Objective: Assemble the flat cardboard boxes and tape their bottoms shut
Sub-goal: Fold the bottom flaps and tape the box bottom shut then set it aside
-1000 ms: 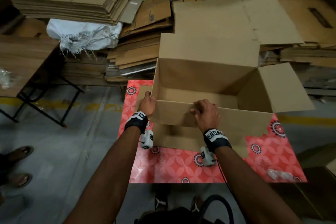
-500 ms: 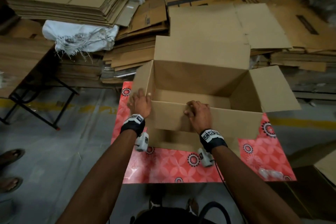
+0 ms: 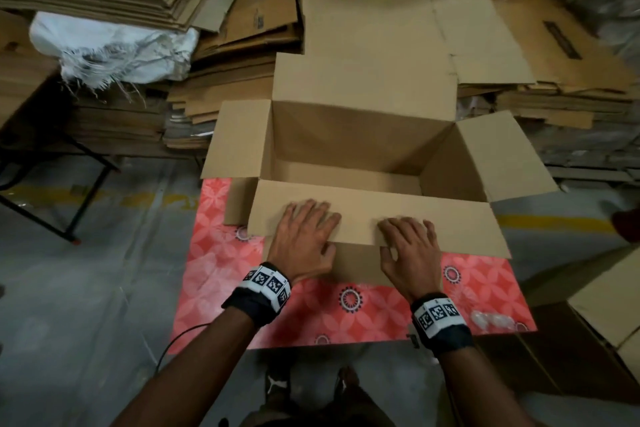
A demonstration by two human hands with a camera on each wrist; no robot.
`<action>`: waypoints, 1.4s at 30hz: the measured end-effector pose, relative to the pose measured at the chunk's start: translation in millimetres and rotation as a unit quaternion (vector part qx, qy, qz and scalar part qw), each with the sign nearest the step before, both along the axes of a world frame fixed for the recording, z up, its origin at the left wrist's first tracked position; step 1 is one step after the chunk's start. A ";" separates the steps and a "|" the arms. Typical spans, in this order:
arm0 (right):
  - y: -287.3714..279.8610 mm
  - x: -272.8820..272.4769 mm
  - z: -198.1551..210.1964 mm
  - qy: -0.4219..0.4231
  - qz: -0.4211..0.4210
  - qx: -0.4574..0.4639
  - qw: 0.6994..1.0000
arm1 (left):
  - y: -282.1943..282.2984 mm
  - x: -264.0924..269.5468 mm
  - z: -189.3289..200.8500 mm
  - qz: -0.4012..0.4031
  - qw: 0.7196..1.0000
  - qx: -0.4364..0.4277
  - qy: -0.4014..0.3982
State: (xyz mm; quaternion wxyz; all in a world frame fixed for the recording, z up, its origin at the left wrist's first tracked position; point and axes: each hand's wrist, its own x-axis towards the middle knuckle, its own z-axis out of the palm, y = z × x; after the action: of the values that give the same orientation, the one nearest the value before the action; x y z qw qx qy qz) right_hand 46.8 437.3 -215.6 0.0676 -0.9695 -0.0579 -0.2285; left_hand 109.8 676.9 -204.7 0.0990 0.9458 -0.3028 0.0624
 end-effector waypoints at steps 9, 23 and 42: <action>-44.4 31.0 67.5 -0.115 0.033 0.052 0.991 | -38.8 12.5 81.6 0.034 0.996 -0.047 -0.072; -99.2 54.8 49.6 -0.146 -0.012 0.108 0.983 | -77.8 8.3 37.7 0.220 0.944 -0.068 -0.235; -174.2 23.2 -68.4 0.219 -0.353 0.329 0.848 | -40.0 -16.0 -94.4 0.501 0.809 -0.263 0.158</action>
State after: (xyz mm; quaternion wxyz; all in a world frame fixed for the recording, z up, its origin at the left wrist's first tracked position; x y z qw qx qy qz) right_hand 70.0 263.1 -283.9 0.3082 -0.8703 0.3834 -0.0243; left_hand 93.8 637.0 -299.1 0.3450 0.9010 0.2611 0.0305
